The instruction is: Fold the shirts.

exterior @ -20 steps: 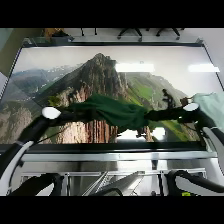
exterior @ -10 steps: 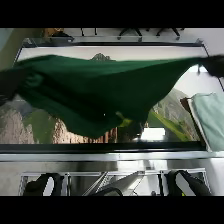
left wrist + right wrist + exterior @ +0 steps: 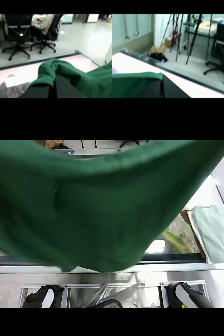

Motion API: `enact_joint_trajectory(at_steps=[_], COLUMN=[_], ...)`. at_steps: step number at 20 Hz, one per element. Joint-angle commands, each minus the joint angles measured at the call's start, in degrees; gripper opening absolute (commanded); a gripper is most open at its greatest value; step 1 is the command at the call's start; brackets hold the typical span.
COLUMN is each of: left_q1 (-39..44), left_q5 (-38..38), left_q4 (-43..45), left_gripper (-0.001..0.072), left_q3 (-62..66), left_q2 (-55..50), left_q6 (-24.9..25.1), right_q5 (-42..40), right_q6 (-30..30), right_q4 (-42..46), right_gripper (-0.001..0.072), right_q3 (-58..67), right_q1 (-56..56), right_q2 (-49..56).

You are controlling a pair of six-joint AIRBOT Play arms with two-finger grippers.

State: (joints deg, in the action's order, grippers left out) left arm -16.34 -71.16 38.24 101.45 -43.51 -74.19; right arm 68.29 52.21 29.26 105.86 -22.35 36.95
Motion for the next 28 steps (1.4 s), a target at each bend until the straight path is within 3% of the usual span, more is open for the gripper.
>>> enact_joint_trajectory(at_steps=[1, 6, 10, 13, 14, 15, 16, 17, 20, 21, 23, 25, 27, 28], left_q1=[2.4, 14.9, 19.3, 18.8, 18.1, 17.1, 16.0, 14.5, 7.3, 4.7, -0.7, -4.8, -7.1, -7.7], left_q5=[1.6, 11.5, 13.3, 11.8, 10.3, 7.9, 5.8, 3.9, -3.8, -5.9, -11.2, -14.5, -14.3, -13.7], left_q4=[0.6, 3.3, 10.6, 9.7, 9.7, 9.6, 9.7, 9.7, 10.3, 10.3, 10.3, 10.3, 10.3, 10.3], left_gripper=[0.0017, 0.0019, 0.0019, 0.0023, 0.0072, 0.0438, 0.069, 0.0694, 0.0694, 0.0693, 0.0693, 0.0692, 0.0589, 0.0589], left_q3=[0.1, -3.2, 4.5, 12.3, 14.7, 16.8, 17.9, 17.9, 15.4, 12.9, 7.5, -0.4, -9.8, -13.8], left_q2=[-11.0, -35.8, -60.3, -73.2, -75.5, -77.0, -77.4, -76.9, -72.4, -70.4, -67.3, -64.8, -63.1, -62.7], left_q6=[3.8, 11.4, 11.0, 5.3, 2.8, 2.0, 0.2, -0.1, 0.3, 1.0, 1.8, 3.3, 5.2, 6.3], right_q5=[4.0, 4.6, -0.5, -5.6, -6.1, -6.2, -6.1, -4.6, 5.4, 9.8, 15.6, 17.3, 15.9, 14.6], right_q6=[-0.4, -1.4, -2.1, -1.2, -1.2, -1.1, 0.3, 2.9, 5.9, 7.8, 11.7, 13.6, 13.9, 13.8], right_q4=[-2.6, -2.3, -1.4, -1.5, -1.4, -1.5, -1.4, -1.4, 0.3, 3.2, 10.3, 14.8, 15.8, 15.8], right_gripper=[0.0017, 0.0018, 0.0018, 0.0018, 0.0019, 0.0124, 0.0372, 0.0396, 0.0327, 0.0281, 0.0282, 0.0283, 0.0282, 0.0283], right_q3=[0.7, -2.3, -3.0, -3.0, -3.0, -3.0, -3.0, -2.8, -2.8, -2.9, -5.9, -13.8, -25.4, -30.9], right_q1=[-0.3, 2.4, 7.8, 10.4, 10.8, 10.9, 10.5, 9.7, 4.1, 1.7, -2.0, -4.8, -7.3, -8.3], right_q2=[11.0, 34.7, 53.7, 61.8, 63.1, 63.7, 63.6, 63.1, 58.9, 57.4, 54.5, 50.9, 46.0, 43.6])
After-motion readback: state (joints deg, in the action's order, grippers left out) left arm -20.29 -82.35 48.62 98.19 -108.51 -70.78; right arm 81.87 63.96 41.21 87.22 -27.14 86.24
